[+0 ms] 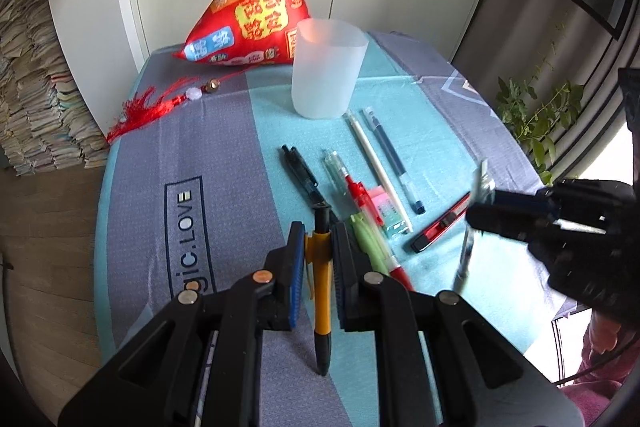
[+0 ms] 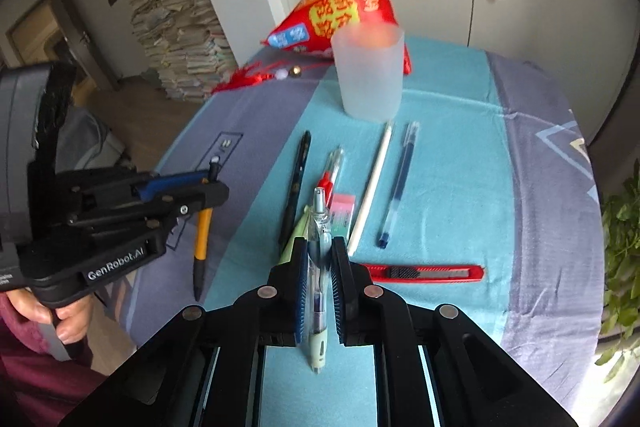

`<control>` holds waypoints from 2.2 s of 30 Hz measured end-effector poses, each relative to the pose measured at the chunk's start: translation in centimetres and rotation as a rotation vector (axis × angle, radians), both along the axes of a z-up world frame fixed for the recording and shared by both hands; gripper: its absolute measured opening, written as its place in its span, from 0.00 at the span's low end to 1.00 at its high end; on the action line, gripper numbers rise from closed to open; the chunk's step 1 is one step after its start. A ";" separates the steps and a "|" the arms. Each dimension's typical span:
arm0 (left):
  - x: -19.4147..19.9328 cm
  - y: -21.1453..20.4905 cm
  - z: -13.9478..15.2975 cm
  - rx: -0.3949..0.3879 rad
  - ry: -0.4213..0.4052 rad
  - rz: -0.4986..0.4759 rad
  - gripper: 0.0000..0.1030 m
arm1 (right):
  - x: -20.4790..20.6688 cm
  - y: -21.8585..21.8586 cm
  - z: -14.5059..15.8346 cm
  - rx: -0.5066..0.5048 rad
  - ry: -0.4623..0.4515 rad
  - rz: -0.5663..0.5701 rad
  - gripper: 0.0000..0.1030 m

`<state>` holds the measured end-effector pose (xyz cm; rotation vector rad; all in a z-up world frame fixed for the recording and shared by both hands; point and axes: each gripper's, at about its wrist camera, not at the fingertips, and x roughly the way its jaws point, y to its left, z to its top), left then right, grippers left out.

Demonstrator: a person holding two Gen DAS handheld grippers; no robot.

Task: Organize stationery

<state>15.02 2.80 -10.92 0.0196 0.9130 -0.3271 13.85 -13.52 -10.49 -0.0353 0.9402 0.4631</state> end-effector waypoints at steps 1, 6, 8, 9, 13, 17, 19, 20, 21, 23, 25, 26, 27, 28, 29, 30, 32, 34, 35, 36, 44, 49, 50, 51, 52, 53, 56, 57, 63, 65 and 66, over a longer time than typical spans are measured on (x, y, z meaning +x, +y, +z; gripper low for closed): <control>-0.1 0.0 0.3 0.001 -0.010 -0.001 0.11 | 0.0 -0.2 0.7 0.007 -0.021 -0.013 0.12; -0.3 0.1 1.9 -0.012 -0.051 -0.008 0.11 | -0.8 -1.1 3.1 0.038 -0.094 -0.039 0.12; -0.3 0.2 2.7 -0.018 -0.071 -0.007 0.11 | -0.9 -1.2 3.9 0.046 -0.119 -0.041 0.12; -0.3 0.2 3.1 -0.021 -0.080 -0.010 0.11 | -0.8 -1.2 4.1 0.048 -0.130 -0.043 0.12; 0.2 0.0 5.1 -0.022 -0.133 -0.012 0.11 | -0.5 -1.3 5.4 0.053 -0.167 -0.051 0.12; 1.6 -0.5 7.1 -0.009 -0.186 -0.013 0.11 | 0.2 -1.2 6.2 0.054 -0.193 -0.056 0.12; 2.6 -0.7 8.0 -0.008 -0.200 -0.011 0.11 | 0.7 -1.2 6.7 0.060 -0.201 -0.060 0.12; 3.1 -0.9 8.5 -0.011 -0.205 -0.017 0.11 | 1.0 -1.2 6.9 0.063 -0.205 -0.062 0.12; 3.7 -1.0 9.1 -0.017 -0.210 -0.019 0.11 | 1.4 -1.3 7.1 0.064 -0.209 -0.063 0.12; 4.9 -1.4 10.1 -0.018 -0.227 -0.014 0.11 | 2.0 -1.3 7.6 0.067 -0.221 -0.068 0.12; 6.2 -1.7 11.1 -0.032 -0.240 -0.016 0.11 | 2.6 -1.3 8.0 0.070 -0.232 -0.074 0.12; 6.9 -1.9 11.5 -0.040 -0.244 -0.010 0.11 | 2.8 -1.4 8.2 0.074 -0.236 -0.079 0.12; 7.6 -2.0 11.9 -0.046 -0.246 -0.004 0.11 | 3.0 -1.5 8.4 0.079 -0.238 -0.081 0.12; 8.4 -2.1 12.2 -0.054 -0.248 0.000 0.11 | 3.2 -1.6 8.5 0.083 -0.240 -0.083 0.12; 9.1 -2.2 12.6 -0.061 -0.252 0.005 0.11 | 3.2 -1.8 8.5 0.087 -0.244 -0.088 0.12; 9.8 -2.3 12.8 -0.065 -0.259 0.012 0.11 | 3.3 -1.9 8.6 0.088 -0.245 -0.091 0.12; 11.1 -2.5 13.1 -0.069 -0.266 0.020 0.11 | 3.4 -2.2 8.5 0.090 -0.248 -0.102 0.12; 12.2 -2.9 12.8 -0.066 -0.258 0.029 0.11 | 3.7 -2.7 8.5 0.092 -0.243 -0.116 0.12; 12.7 -3.0 12.5 -0.059 -0.250 0.033 0.11 | 3.9 -2.9 8.4 0.092 -0.241 -0.124 0.12; 13.2 -3.2 12.0 -0.052 -0.242 0.038 0.11 | 4.2 -3.2 8.4 0.092 -0.238 -0.132 0.12; 15.4 -3.4 8.2 -0.025 -0.153 0.055 0.11 | 6.3 -3.4 9.2 0.083 -0.264 -0.164 0.12; 15.6 -3.6 7.2 -0.009 -0.128 0.044 0.11 | 7.7 -2.5 9.9 0.095 -0.277 -0.152 0.12; 15.6 -3.7 7.0 -0.009 -0.125 0.041 0.11 | 7.9 -2.3 10.0 0.094 -0.281 -0.152 0.12; 15.6 -3.6 6.9 -0.009 -0.121 0.038 0.11 | 8.1 -2.1 10.0 0.091 -0.285 -0.153 0.12; 15.7 -3.7 6.7 -0.010 -0.116 0.036 0.11 | 8.4 -1.9 10.0 0.088 -0.288 -0.155 0.12; 15.7 -3.6 6.6 -0.011 -0.112 0.035 0.11 | 8.6 -1.7 10.0 0.085 -0.291 -0.157 0.12; 15.7 -3.5 6.1 -0.016 -0.098 0.033 0.11 | 9.4 -1.4 10.2 0.093 -0.297 -0.164 0.12; 15.7 -3.5 6.0 -0.020 -0.094 0.032 0.11 | 9.6 -1.3 10.3 0.092 -0.305 -0.171 0.12; 15.5 -3.2 5.4 -0.033 -0.087 0.030 0.11 | 11.2 -1.0 10.4 0.108 -0.303 -0.192 0.12; 15.4 -3.0 5.5 -0.044 -0.079 0.030 0.12 | 11.5 -0.6 10.3 0.103 -0.303 -0.187 0.12; 15.3 -2.7 5.6 -0.052 -0.077 0.030 0.13 | 11.6 -0.4 10.3 0.099 -0.302 -0.182 0.12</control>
